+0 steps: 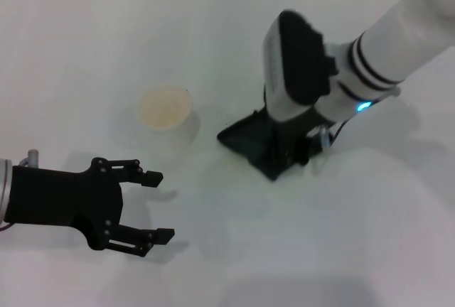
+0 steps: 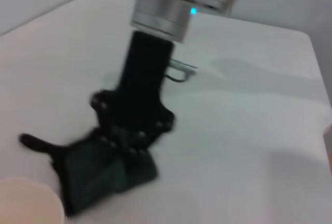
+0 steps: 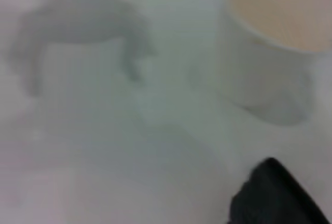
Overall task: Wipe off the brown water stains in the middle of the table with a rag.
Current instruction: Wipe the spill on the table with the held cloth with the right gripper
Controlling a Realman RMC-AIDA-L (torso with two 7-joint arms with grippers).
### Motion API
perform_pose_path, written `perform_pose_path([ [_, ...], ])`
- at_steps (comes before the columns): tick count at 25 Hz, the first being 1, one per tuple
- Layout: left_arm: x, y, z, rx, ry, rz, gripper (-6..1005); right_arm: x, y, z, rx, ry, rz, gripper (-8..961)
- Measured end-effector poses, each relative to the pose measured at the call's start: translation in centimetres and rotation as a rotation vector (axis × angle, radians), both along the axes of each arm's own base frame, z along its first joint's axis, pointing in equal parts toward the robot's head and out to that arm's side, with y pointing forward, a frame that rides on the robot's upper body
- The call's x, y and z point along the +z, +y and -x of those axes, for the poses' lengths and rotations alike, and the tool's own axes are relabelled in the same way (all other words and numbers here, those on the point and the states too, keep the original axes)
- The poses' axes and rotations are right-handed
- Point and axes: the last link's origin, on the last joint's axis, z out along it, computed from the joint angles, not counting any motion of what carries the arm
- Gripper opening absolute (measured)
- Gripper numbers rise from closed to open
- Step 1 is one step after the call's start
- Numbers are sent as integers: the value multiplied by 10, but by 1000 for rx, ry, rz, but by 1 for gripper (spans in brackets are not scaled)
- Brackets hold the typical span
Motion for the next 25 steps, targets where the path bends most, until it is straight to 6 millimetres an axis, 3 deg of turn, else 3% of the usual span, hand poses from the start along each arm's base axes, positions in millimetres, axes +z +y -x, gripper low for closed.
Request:
perform_pose_path([
  [6,0,0,0,-1,0,-1,893,-17,-33,13,29,3,155,78],
  [9,0,1,0,-1,0,-1,893,-21,-39,13,41,1,178,77],
  [13,0,1,0,-2,1,-2,893,-19,-24,9,45,20,104,76],
  [20,0,0,0,-1,1,-3,893,9,21,-4,49,52,-81,71],
  [25,0,1,0,0,1,-6,893,7,18,-6,45,41,-56,70],
])
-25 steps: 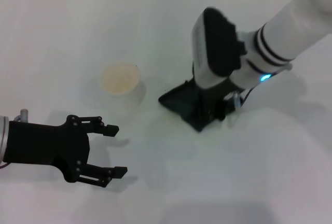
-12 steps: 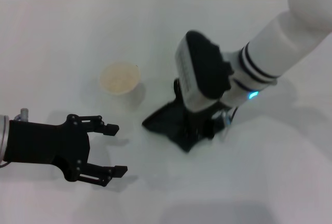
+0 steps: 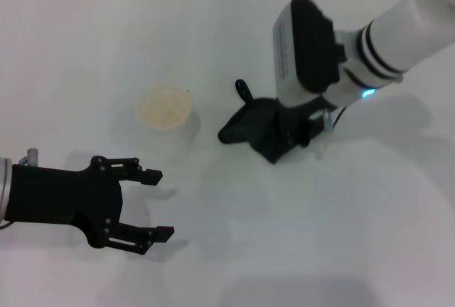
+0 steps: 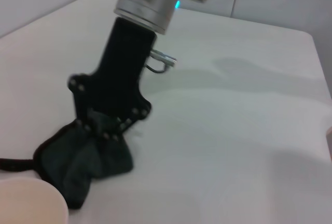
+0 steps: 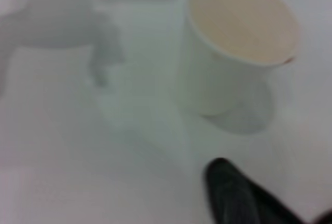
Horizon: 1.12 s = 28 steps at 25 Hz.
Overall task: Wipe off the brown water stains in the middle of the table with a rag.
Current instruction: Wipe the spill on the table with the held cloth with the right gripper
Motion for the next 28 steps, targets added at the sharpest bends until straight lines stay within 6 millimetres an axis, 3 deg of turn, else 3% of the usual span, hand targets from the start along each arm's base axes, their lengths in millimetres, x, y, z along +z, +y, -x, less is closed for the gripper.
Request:
perform_pose_path([
  [7,0,2,-2,-4,-5,-11,893,-27,-49,15,30,-12,241,70],
  [11,0,2,-2,-4,-6,-10,893,-28,-62,21,42,-5,301,69],
  [14,0,1,-1,-2,-6,-10,893,-28,-51,17,64,-15,233,69],
  [21,0,0,0,2,-6,-8,893,-13,2,2,63,-32,-10,69],
  [24,0,0,1,5,-7,-9,893,-12,4,2,66,-36,-20,67],
  [28,0,0,0,2,-16,-14,893,-10,-11,7,67,-15,51,67],
])
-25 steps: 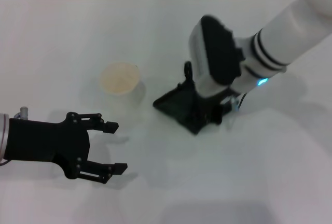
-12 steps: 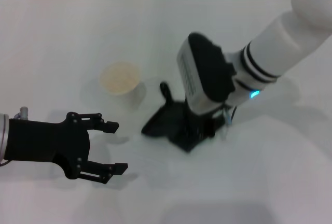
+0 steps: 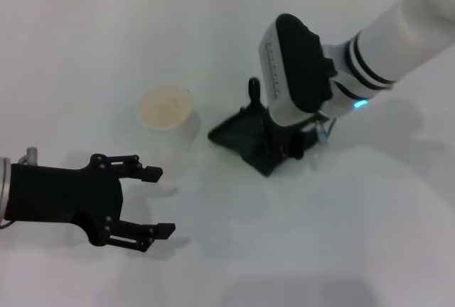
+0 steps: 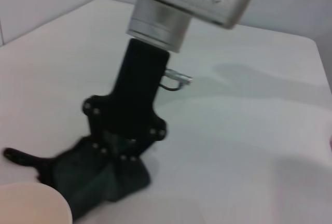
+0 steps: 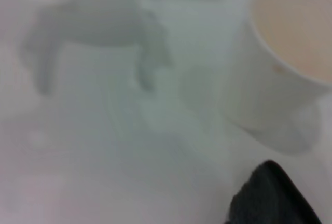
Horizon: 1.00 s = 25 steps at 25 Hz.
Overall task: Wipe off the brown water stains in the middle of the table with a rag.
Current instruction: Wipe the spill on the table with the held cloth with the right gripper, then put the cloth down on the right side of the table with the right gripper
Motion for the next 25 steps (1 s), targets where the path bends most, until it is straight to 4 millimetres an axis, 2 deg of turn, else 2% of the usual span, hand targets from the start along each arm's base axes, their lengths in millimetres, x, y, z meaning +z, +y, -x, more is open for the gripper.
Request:
perform_pose_path([
  [3,0,0,0,-10,-1,-4,893,12,-11,0,-23,25,45,67],
  [7,0,0,0,-18,-1,-6,893,43,-15,-18,-70,71,42,68],
  [16,4,1,2,-15,-21,-31,893,82,-18,-49,-157,157,77,68],
  [25,6,2,6,-4,-32,-46,893,86,-24,-61,-201,154,88,67],
])
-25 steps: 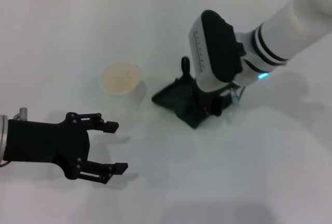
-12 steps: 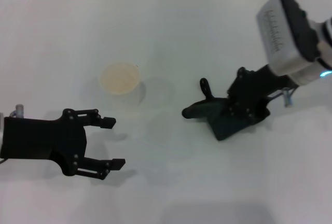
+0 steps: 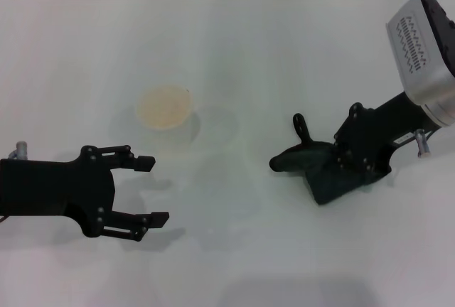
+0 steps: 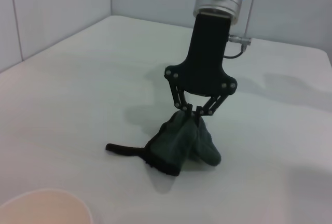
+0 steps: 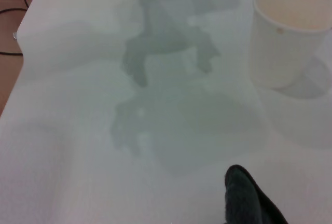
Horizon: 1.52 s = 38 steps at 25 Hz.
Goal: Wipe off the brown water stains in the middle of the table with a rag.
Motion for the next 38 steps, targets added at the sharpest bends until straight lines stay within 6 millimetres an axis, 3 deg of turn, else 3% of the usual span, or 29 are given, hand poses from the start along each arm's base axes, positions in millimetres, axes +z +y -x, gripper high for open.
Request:
perform_pose_path([
  [8,-2,0,2,8,-4,6,893,7,-6,-5,-66,45,10,166],
  [16,3,2,4,-20,-5,-19,893,36,-15,-10,-120,178,25,386],
  [21,5,0,6,-20,-18,-29,893,40,-18,-24,-146,190,-16,603],
  [38,4,-3,8,-41,-14,-23,893,39,-20,-27,-179,265,-41,603],
])
